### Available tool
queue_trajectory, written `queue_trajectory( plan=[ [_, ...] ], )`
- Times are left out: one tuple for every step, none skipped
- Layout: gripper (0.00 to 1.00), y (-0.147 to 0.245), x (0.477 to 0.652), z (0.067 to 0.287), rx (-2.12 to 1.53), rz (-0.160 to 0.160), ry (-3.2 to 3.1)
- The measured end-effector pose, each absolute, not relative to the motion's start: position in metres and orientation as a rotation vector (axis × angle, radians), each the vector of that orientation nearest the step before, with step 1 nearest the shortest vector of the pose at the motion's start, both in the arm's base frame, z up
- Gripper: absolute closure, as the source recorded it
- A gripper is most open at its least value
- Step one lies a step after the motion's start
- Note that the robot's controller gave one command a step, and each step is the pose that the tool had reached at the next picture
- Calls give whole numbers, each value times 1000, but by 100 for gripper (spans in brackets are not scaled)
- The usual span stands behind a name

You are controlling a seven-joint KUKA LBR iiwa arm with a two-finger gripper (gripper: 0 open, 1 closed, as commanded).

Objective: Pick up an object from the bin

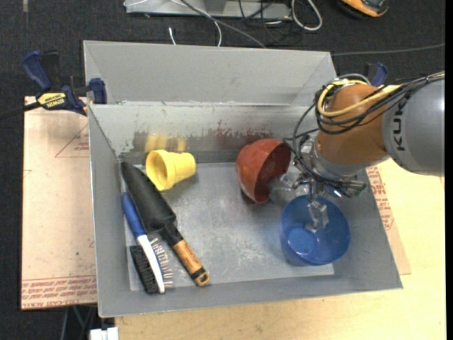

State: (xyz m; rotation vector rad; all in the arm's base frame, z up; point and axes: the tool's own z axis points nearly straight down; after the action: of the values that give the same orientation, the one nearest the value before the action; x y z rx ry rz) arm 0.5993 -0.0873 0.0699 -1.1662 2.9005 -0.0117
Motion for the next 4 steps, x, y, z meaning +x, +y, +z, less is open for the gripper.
queue_trajectory(
  plan=[
    [100,-48,610,73,-1481,0,2767],
    [100,-48,610,73,-1481,0,2767],
    [100,-48,610,75,-1478,0,2769],
    [100,-47,609,108,-1474,5,2771]
  ],
)
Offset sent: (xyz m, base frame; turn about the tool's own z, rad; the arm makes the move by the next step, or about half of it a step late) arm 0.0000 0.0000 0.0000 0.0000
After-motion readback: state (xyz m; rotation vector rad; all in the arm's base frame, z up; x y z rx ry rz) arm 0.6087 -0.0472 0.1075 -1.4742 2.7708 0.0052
